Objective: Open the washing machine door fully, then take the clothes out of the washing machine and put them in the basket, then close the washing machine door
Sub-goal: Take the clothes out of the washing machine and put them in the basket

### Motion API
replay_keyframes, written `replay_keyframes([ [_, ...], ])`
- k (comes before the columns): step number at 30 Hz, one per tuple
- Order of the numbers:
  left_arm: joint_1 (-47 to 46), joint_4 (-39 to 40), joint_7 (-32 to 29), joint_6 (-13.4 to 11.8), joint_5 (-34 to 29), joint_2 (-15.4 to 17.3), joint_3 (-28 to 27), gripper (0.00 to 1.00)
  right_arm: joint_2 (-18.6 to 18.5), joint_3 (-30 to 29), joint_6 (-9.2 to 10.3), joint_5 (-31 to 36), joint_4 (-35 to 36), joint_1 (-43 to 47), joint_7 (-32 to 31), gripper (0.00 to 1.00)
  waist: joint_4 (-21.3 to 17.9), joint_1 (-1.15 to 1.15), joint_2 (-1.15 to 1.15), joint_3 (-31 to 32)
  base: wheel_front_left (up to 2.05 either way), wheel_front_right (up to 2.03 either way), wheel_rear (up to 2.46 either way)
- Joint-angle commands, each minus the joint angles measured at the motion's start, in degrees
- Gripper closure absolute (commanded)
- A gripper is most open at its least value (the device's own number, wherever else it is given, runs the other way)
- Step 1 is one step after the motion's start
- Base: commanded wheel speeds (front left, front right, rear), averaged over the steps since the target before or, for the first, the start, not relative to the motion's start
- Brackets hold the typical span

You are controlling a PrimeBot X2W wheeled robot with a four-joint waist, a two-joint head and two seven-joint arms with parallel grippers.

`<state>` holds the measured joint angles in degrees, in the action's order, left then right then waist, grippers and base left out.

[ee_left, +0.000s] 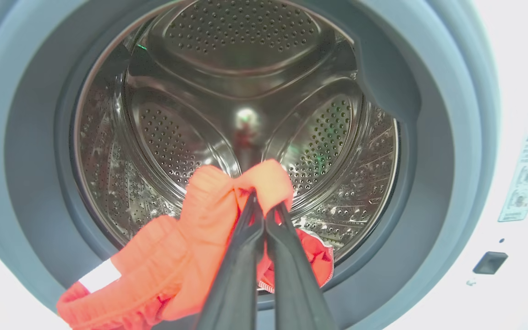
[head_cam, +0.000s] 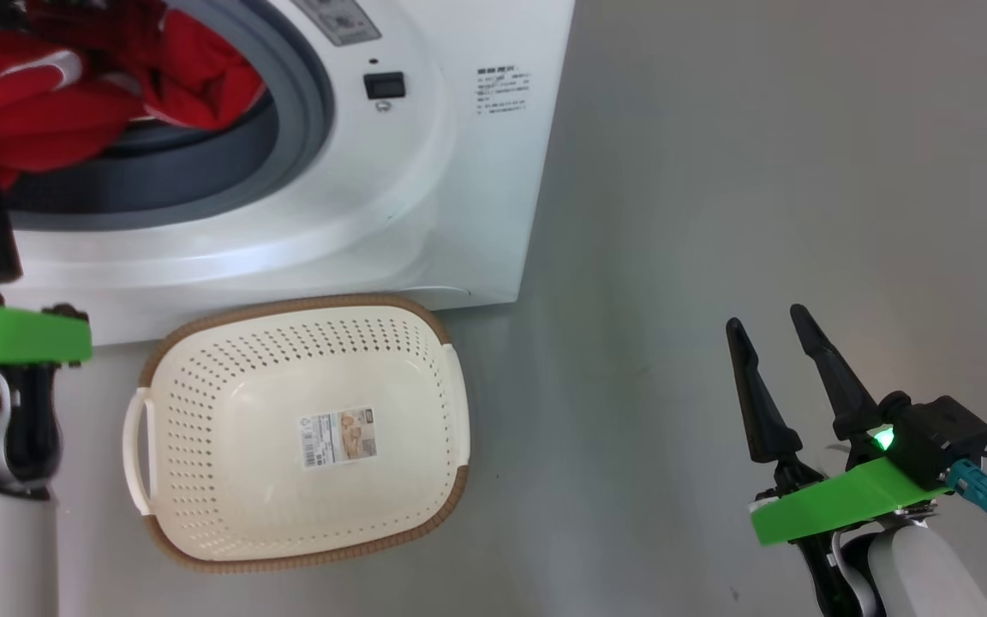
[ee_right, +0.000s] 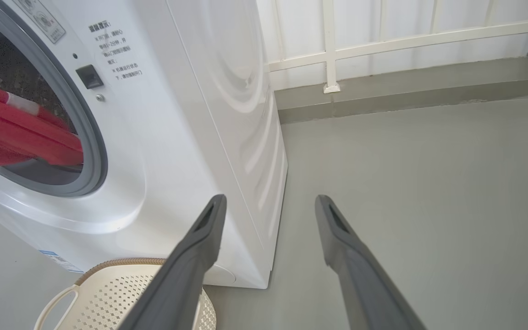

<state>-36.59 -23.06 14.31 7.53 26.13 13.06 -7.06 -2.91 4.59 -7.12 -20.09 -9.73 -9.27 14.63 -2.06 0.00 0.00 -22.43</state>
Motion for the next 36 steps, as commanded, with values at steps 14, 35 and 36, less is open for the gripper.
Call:
replay_keyframes([
  [14,9.42,20.51,0.69,-0.05,-2.13,-1.88,-5.57,1.00,0.03,0.86,-0.36,0.39,0.64,2.44,0.37,0.00,2.11,0.00,0.00,2.79,0.00,0.00,0.00],
  [35,16.93,6.16,0.69,-0.05,0.12,-2.87,3.04,1.00,0.03,1.42,-0.36,0.08,1.75,0.82,0.37,0.00,0.99,0.00,0.00,-2.39,0.00,0.00,0.00],
  [36,16.60,4.66,0.69,-0.05,0.47,-2.83,3.65,1.00,0.03,1.38,-0.36,0.12,1.84,0.69,0.37,0.00,0.91,0.00,0.00,-2.92,0.00,0.00,0.00],
])
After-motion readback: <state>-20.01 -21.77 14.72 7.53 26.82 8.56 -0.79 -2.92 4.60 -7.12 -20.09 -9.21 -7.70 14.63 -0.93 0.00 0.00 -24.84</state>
